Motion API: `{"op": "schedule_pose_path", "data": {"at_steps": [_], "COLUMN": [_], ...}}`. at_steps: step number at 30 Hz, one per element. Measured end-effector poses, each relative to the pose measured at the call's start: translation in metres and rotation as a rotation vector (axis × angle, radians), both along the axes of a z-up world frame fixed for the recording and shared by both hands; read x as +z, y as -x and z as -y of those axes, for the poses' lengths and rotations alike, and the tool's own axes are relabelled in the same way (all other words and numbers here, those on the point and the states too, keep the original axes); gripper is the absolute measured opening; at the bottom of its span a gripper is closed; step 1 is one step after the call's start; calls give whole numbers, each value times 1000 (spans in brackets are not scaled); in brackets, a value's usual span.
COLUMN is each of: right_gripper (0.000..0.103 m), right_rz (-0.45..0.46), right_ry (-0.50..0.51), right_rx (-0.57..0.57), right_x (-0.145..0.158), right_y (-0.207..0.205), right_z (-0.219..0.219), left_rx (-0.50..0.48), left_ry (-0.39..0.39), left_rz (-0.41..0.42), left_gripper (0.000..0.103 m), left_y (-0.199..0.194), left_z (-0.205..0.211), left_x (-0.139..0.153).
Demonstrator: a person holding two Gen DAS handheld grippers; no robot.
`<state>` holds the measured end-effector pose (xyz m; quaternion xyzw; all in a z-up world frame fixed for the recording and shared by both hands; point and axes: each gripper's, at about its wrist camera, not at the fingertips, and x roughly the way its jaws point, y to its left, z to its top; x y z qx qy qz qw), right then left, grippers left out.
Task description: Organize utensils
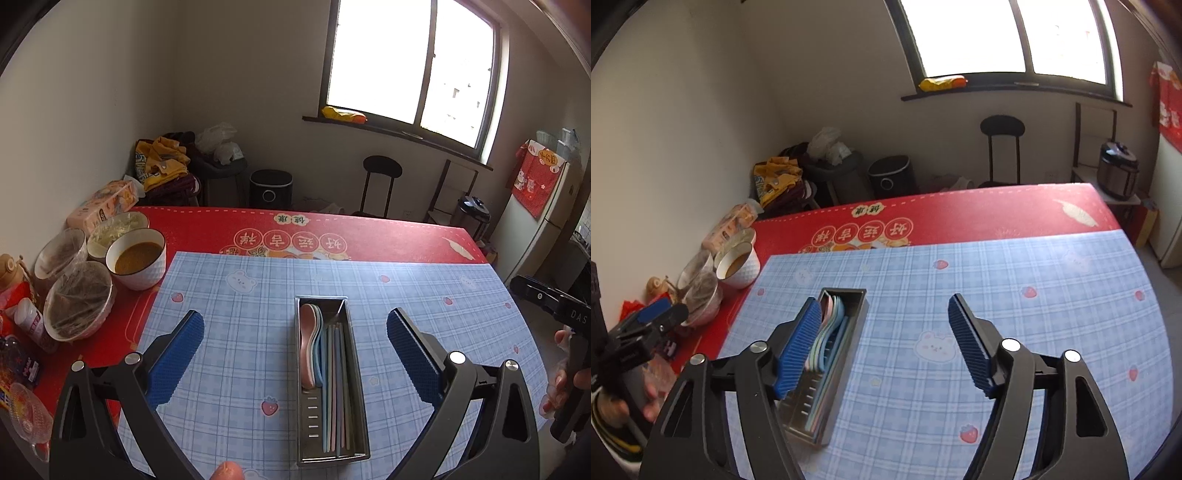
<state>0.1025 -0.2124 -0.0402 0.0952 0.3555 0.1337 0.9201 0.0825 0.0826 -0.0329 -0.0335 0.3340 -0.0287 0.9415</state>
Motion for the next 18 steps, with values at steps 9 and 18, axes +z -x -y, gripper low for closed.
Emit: {"op": "schedule_pose_path", "data": {"at_steps": [9, 18], "right_gripper": [87, 87], "right_rz": [135, 168], "right_ry": [92, 152], "right_rx": [-71, -116], "right_x": [42, 41], "right_y": [56, 87], "right_z": [5, 0], "left_rx": [-42, -77], "left_ry": [-72, -58], "left_rz": [130, 159], "left_gripper": [97, 97], "left_y": [35, 57], "left_z": [34, 45], "left_x": [46, 46]}}
